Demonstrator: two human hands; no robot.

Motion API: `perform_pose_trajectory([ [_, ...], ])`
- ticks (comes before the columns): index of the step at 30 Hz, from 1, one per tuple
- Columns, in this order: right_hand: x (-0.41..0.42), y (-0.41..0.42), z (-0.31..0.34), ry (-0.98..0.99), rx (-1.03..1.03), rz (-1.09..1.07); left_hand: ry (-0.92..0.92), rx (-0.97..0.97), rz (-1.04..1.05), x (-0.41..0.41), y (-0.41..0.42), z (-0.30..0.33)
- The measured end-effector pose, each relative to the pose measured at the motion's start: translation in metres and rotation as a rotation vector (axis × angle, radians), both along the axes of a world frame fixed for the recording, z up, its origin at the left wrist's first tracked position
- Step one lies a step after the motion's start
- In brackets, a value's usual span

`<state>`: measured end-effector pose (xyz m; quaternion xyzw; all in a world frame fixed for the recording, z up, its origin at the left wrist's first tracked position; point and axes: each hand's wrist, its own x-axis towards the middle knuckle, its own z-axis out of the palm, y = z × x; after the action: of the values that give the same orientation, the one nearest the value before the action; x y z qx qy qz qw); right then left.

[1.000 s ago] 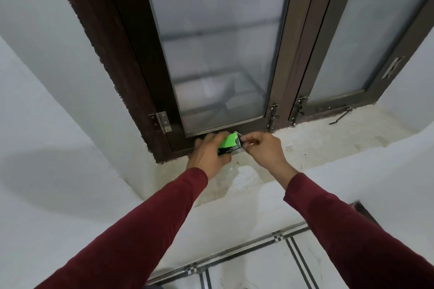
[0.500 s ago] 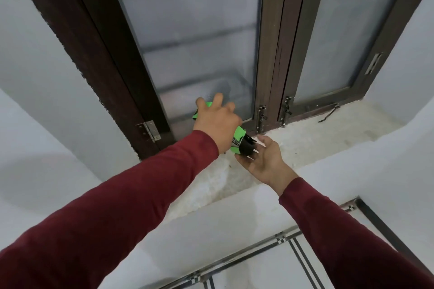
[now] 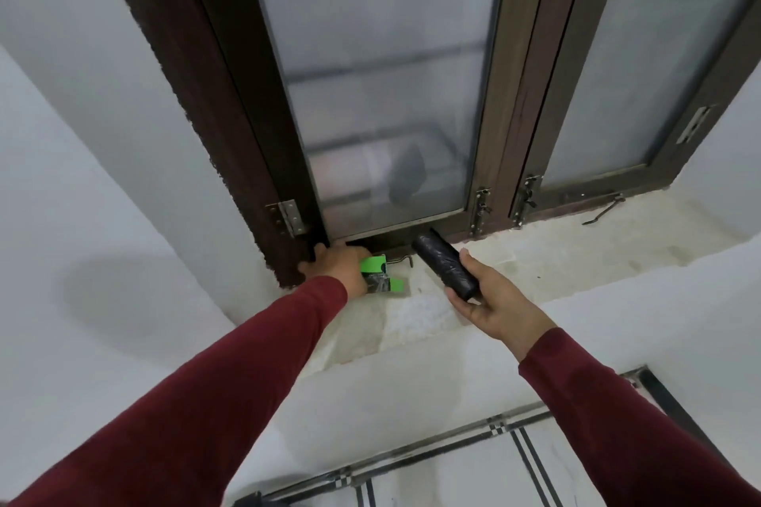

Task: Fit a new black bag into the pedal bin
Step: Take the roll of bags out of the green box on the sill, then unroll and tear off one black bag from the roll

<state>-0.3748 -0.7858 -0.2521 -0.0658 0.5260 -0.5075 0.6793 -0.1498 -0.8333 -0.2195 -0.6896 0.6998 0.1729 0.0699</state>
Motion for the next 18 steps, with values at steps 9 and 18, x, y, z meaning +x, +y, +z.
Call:
perform_pose_trajectory([
  [9,0.046,0.006,0.001,-0.066,-0.032,0.147,0.965,-0.149,0.389,-0.030,0.031,-0.016],
  [18,0.054,0.005,-0.009,0.219,-0.119,0.314,1.549,0.419,0.764,-0.021,0.036,-0.018],
])
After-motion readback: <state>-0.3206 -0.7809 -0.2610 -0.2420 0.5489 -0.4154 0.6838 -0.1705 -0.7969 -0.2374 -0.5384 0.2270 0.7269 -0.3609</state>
